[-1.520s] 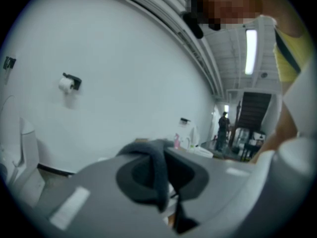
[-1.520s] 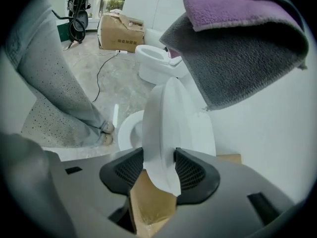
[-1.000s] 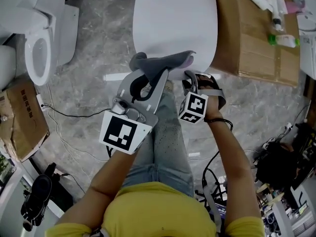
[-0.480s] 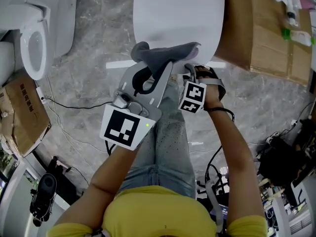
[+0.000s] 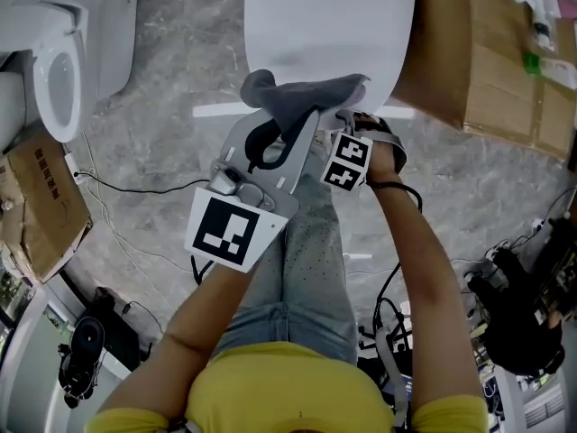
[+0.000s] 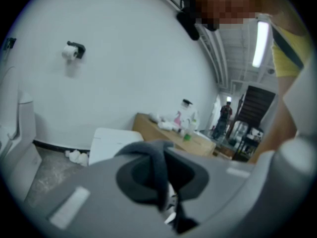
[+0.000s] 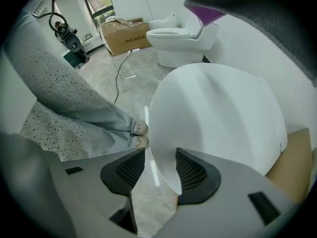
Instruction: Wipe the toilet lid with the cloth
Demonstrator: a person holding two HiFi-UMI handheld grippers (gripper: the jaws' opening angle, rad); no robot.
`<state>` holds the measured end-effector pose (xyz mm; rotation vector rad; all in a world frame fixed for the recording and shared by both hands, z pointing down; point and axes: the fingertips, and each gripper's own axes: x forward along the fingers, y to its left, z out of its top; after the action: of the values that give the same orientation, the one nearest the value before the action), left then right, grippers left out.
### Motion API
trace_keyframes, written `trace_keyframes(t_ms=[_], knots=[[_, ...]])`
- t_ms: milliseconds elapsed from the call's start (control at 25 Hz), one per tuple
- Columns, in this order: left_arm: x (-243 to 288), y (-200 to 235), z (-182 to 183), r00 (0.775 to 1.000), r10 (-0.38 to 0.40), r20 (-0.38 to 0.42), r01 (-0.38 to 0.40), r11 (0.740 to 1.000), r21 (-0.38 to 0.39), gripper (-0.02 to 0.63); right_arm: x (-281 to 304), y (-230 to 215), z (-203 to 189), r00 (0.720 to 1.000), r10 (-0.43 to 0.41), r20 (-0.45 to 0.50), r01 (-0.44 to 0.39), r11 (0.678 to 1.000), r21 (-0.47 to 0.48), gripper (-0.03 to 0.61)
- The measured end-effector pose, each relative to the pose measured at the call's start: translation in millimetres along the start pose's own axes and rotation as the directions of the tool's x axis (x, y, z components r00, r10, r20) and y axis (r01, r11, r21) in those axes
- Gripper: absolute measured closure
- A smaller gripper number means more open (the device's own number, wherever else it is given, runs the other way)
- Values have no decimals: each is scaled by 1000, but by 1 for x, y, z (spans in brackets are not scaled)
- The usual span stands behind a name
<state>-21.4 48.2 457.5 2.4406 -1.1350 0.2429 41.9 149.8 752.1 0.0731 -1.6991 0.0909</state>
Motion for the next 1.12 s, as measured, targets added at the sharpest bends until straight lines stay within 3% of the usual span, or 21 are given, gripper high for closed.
trace_keyframes(t_ms=[280, 480, 600, 720, 960, 1120], knots=[[0, 2, -7, 1000, 8, -16, -8, 1000, -1, 595, 20, -4, 2, 999, 37, 18, -39, 988, 148, 393], [2, 3, -12, 1000, 10, -29, -9, 1000, 4, 595, 27, -13, 5, 998, 32, 57, -49, 940, 337, 394], [4, 5, -12, 999, 11, -33, -11, 1000, 5, 595, 25, -24, 3, 996, 9, 88, -48, 892, 450, 454], [7, 7, -14, 999, 14, -43, -13, 1000, 11, 595, 22, -36, -1, 991, -7, 131, -70, 815, 575, 527], [24, 14, -22, 998, 18, -56, -18, 1000, 6, 595, 22, -38, -3, 985, -32, 167, -90, 735, 672, 546], [37, 17, -31, 997, 10, -79, -8, 1000, 20, 595, 15, -45, 0, 964, -118, 237, -101, 665, 740, 561]])
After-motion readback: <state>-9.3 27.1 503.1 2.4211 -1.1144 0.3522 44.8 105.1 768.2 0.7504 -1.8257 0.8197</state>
